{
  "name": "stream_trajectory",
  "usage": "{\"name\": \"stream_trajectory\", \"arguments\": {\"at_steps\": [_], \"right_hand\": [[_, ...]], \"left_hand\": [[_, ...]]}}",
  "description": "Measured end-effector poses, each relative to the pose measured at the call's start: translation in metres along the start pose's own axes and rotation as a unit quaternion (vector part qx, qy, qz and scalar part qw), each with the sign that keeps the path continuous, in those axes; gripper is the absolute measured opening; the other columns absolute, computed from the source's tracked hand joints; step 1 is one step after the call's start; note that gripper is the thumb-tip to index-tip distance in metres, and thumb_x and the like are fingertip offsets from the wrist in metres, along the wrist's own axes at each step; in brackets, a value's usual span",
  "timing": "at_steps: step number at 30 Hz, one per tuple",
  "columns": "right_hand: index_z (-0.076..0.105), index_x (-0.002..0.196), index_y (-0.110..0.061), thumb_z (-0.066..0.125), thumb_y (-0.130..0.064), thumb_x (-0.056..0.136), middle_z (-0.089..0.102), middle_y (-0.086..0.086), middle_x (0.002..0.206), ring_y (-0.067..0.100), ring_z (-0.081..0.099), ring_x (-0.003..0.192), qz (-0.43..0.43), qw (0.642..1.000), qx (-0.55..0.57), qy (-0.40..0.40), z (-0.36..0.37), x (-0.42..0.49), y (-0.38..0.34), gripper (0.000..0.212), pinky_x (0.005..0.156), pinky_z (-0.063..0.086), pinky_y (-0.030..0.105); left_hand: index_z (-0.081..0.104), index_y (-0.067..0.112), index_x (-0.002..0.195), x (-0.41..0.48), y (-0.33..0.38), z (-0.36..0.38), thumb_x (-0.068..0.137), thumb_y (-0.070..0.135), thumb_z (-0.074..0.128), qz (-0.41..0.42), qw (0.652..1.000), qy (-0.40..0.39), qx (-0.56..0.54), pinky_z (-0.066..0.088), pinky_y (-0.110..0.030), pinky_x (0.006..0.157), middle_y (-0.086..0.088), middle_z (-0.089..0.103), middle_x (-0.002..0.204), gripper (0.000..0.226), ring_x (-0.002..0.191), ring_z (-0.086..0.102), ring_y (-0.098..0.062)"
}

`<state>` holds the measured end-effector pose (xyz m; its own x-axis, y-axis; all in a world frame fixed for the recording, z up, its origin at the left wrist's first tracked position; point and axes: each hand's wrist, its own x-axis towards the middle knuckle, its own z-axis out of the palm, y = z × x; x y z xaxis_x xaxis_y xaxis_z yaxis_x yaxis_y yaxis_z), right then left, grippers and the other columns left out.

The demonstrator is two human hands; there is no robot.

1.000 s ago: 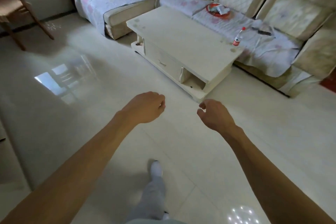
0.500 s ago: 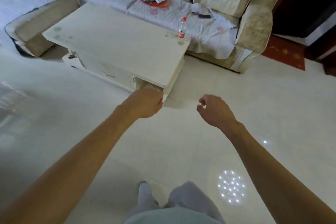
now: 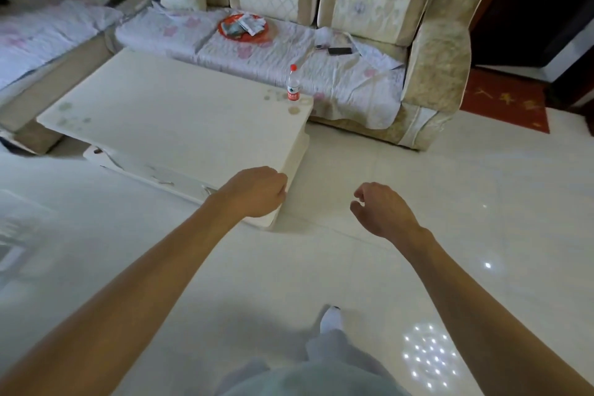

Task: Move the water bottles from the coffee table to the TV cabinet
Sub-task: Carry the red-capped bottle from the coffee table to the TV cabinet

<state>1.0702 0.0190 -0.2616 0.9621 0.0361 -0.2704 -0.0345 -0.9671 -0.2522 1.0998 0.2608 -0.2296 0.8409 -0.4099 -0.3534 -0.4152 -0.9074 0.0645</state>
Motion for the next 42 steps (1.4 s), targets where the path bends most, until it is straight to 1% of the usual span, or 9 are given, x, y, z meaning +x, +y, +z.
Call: {"name": "stream_trajectory", "arguments": {"at_steps": [6, 11, 16, 21, 27, 31, 34, 38, 42], "right_hand": [[0.059, 0.124, -0.011, 0.052, -0.031, 0.095, 0.063, 0.006, 0.120, 0.023, 0.060, 0.109, -0.019, 1.000, -0.017, -0.003, -0.051, 0.088, 0.055, 0.035, 0.092, 0.048, 0.036], [0.060, 0.123, -0.012, 0.052, -0.031, 0.095, 0.063, 0.006, 0.117, 0.023, 0.060, 0.107, -0.039, 0.999, -0.026, -0.011, -0.067, 0.160, 0.071, 0.035, 0.090, 0.047, 0.035], [0.060, 0.123, -0.012, 0.052, -0.031, 0.095, 0.063, 0.006, 0.117, 0.024, 0.059, 0.109, -0.063, 0.998, -0.023, -0.018, -0.076, 0.242, 0.060, 0.035, 0.091, 0.046, 0.034], [0.060, 0.123, -0.013, 0.051, -0.030, 0.094, 0.062, 0.005, 0.119, 0.023, 0.057, 0.111, -0.054, 0.998, -0.033, -0.031, -0.092, 0.340, 0.050, 0.034, 0.093, 0.047, 0.036], [0.061, 0.123, -0.014, 0.052, -0.029, 0.092, 0.064, 0.004, 0.120, 0.024, 0.058, 0.112, -0.043, 0.997, -0.040, -0.050, -0.115, 0.461, 0.026, 0.036, 0.091, 0.047, 0.036], [0.061, 0.122, -0.011, 0.053, -0.026, 0.091, 0.063, 0.006, 0.122, 0.025, 0.058, 0.113, -0.061, 0.995, -0.045, -0.071, -0.118, 0.526, 0.009, 0.036, 0.092, 0.048, 0.036], [0.061, 0.121, -0.011, 0.053, -0.025, 0.090, 0.063, 0.005, 0.122, 0.025, 0.058, 0.114, -0.084, 0.990, -0.063, -0.091, -0.115, 0.573, 0.002, 0.035, 0.091, 0.047, 0.035], [0.062, 0.109, -0.012, 0.053, -0.025, 0.087, 0.064, 0.006, 0.115, 0.029, 0.059, 0.109, -0.125, 0.980, -0.099, -0.118, -0.110, 0.639, 0.001, 0.028, 0.087, 0.049, 0.036], [0.061, 0.113, -0.011, 0.049, -0.024, 0.090, 0.062, 0.008, 0.120, 0.031, 0.059, 0.110, -0.165, 0.968, -0.124, -0.140, -0.103, 0.715, 0.008, 0.029, 0.089, 0.050, 0.039]], "left_hand": [[0.061, 0.011, 0.112, 0.089, 0.013, -0.044, 0.101, 0.029, 0.037, -0.021, 0.999, 0.018, -0.024, 0.053, -0.040, 0.084, -0.007, 0.066, 0.105, 0.032, 0.092, 0.062, -0.023], [0.062, 0.011, 0.110, 0.152, 0.000, -0.060, 0.101, 0.029, 0.037, -0.034, 0.999, 0.016, -0.029, 0.053, -0.040, 0.085, -0.007, 0.066, 0.105, 0.031, 0.093, 0.062, -0.023], [0.062, 0.009, 0.113, 0.222, -0.041, -0.073, 0.102, 0.029, 0.038, -0.046, 0.998, 0.008, -0.036, 0.053, -0.035, 0.084, -0.007, 0.068, 0.107, 0.033, 0.093, 0.064, -0.022], [0.062, 0.009, 0.115, 0.319, -0.096, -0.093, 0.102, 0.030, 0.040, -0.044, 0.998, 0.008, -0.044, 0.055, -0.039, 0.089, -0.007, 0.068, 0.109, 0.033, 0.095, 0.065, -0.023], [0.063, 0.010, 0.112, 0.410, -0.163, -0.113, 0.101, 0.031, 0.040, -0.045, 0.996, 0.011, -0.073, 0.053, -0.035, 0.085, -0.007, 0.069, 0.108, 0.033, 0.096, 0.066, -0.024], [0.065, 0.010, 0.107, 0.444, -0.200, -0.118, 0.100, 0.030, 0.040, -0.082, 0.991, 0.019, -0.109, 0.052, -0.031, 0.079, -0.006, 0.070, 0.104, 0.033, 0.092, 0.067, -0.022], [0.065, 0.008, 0.107, 0.466, -0.222, -0.117, 0.100, 0.027, 0.039, -0.112, 0.985, -0.001, -0.131, 0.054, -0.034, 0.083, -0.006, 0.070, 0.106, 0.033, 0.095, 0.066, -0.023], [0.065, 0.006, 0.106, 0.499, -0.244, -0.113, 0.100, 0.025, 0.037, -0.164, 0.974, -0.012, -0.158, 0.054, -0.035, 0.081, -0.008, 0.070, 0.106, 0.034, 0.097, 0.066, -0.025], [0.064, 0.009, 0.113, 0.539, -0.255, -0.106, 0.101, 0.025, 0.037, -0.221, 0.955, -0.017, -0.195, 0.050, -0.030, 0.077, -0.004, 0.068, 0.111, 0.033, 0.098, 0.065, -0.021]]}}
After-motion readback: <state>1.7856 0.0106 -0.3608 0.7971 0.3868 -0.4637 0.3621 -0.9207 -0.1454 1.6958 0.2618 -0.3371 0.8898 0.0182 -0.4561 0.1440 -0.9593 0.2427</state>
